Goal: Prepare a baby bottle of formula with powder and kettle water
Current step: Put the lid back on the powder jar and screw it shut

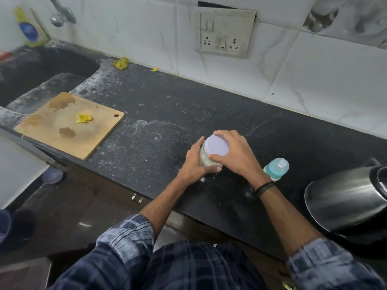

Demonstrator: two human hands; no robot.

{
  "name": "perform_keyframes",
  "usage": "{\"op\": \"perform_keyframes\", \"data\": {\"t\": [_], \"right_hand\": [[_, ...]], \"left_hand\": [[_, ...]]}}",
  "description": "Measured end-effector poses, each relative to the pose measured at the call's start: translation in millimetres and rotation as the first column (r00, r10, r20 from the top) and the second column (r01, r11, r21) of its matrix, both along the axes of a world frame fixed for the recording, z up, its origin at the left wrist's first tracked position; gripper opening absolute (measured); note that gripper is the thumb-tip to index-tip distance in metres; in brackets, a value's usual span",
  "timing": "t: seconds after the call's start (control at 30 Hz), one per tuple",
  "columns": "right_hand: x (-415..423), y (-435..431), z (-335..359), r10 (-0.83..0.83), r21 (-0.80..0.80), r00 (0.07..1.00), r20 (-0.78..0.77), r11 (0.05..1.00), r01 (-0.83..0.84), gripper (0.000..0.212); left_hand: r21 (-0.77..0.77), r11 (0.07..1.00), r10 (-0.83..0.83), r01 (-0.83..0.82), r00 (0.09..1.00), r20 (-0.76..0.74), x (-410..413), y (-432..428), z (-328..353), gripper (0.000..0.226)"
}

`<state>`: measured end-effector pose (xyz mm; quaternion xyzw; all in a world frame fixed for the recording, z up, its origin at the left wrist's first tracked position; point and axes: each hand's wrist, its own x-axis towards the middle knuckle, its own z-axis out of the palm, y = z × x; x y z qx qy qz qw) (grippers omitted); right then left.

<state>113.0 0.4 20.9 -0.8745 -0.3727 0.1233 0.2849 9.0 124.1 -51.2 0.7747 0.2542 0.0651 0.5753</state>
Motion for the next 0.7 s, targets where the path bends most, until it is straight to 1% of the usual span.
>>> {"op": "perform_keyframes", "data": {"t": [0.1, 0.23, 0.33, 0.5, 0.6, 0.7], "right_hand": [[3, 4, 1, 0.036, -0.06, 0.999, 0.014, 0.998, -0.035, 0.074], [5, 11, 2, 0.074, -0.097, 0.997, 0.027, 0.993, -0.071, 0.074], [5, 13, 0, 0.084, -0.137, 0.995, 0.046, 0.988, -0.077, 0.073], [2, 16, -4, 0.002, -0.141, 0.997, 0.077, 0.99, 0.009, 0.075], [-3, 18, -6, -0.034, -0.149, 0.992, 0.12, 0.987, 0.052, 0.079], [-6, 20, -8, -0.064, -0.171, 0.983, 0.169, 0.981, 0.094, 0.084]], "left_hand": [[0.008, 1.0, 0.026, -0.027, 0.999, 0.031, 7, 1, -13, 0.113], [0.037, 0.999, 0.032, -0.035, 0.997, 0.067, 10, 3, -7, 0.09], [0.056, 0.998, 0.011, -0.015, 0.998, 0.064, 11, 6, -7, 0.091], [0.084, 0.996, -0.001, -0.003, 0.999, 0.049, 13, 9, -8, 0.094], [0.096, 0.995, 0.01, -0.013, 0.999, 0.038, 13, 8, -10, 0.097], [0.101, 0.995, 0.004, -0.009, 0.999, 0.045, 12, 8, -14, 0.094]]}}
